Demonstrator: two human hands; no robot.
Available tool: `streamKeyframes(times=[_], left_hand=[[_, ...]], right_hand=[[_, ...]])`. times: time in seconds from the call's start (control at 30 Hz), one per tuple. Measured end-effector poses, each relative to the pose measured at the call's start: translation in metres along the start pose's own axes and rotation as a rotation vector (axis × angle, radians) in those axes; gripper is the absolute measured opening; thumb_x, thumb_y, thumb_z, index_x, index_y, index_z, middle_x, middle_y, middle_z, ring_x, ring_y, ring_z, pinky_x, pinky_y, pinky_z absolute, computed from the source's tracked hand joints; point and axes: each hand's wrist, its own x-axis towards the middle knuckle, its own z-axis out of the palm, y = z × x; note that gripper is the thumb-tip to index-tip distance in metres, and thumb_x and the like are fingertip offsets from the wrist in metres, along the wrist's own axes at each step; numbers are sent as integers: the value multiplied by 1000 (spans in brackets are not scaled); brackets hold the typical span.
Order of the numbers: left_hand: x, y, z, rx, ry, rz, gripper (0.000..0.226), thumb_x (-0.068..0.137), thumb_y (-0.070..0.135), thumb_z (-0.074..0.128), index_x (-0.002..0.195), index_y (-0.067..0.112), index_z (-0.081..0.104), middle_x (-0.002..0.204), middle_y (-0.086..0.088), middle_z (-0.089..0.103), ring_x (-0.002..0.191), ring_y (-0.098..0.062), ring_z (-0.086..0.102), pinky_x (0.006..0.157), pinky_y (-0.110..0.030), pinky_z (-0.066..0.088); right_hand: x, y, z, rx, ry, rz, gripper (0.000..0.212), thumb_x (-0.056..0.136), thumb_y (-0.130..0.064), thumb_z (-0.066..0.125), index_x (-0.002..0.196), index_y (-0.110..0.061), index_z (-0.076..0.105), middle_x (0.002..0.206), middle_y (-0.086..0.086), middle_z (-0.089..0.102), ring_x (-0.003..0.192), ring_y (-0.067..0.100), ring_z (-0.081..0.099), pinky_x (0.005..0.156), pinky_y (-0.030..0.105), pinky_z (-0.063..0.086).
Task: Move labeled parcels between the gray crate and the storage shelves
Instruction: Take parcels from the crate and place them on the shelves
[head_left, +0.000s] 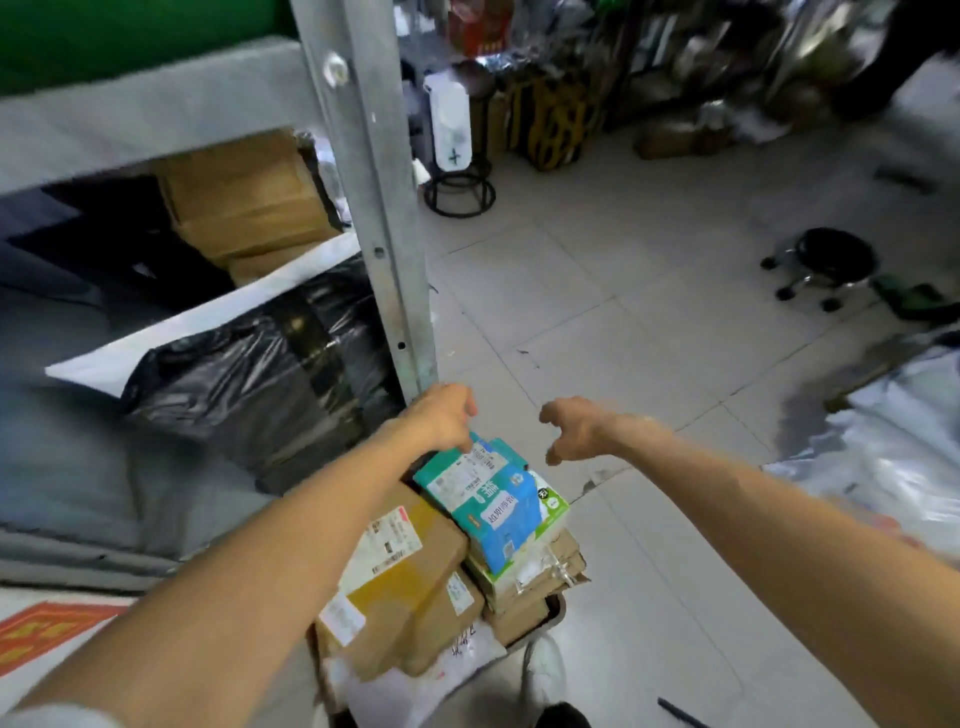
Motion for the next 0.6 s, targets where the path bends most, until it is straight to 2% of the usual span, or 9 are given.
streamKeyframes(times=[0.13,0.27,0.4,0.6], left_hand=[[-14,22,-37,151,-40,261,47,77,13,79,120,14,59,118,-5,62,111,-23,58,98,-33,46],[-44,40,-64,289,-84,495,43,76,14,80,115,12,65,116,-5,66,107,-22,61,95,-34,49],[-79,51,-84,411,-116,653,37,76,16,79,111,14,67,112,-5,67,104,-21,61,86,-29,48],[-136,53,-114,449,-156,834,37,75,18,80,110,16,67,99,0,66,92,-17,62,87,-31,51]], right_hand=[[-49,-16,-8,48,88,147,68,83,-27,71,142,-12,41,139,12,50,126,29,48,96,32,43],[-106,-45,-8,139,172,288,70,82,-27,72,142,-10,41,138,13,51,123,29,51,96,34,45],[-165,-75,-6,210,272,397,72,79,-29,75,141,-14,43,136,12,54,119,30,54,95,37,48],[-242,-111,-9,227,344,494,68,78,-31,76,139,-18,48,131,10,58,115,28,57,95,37,49]])
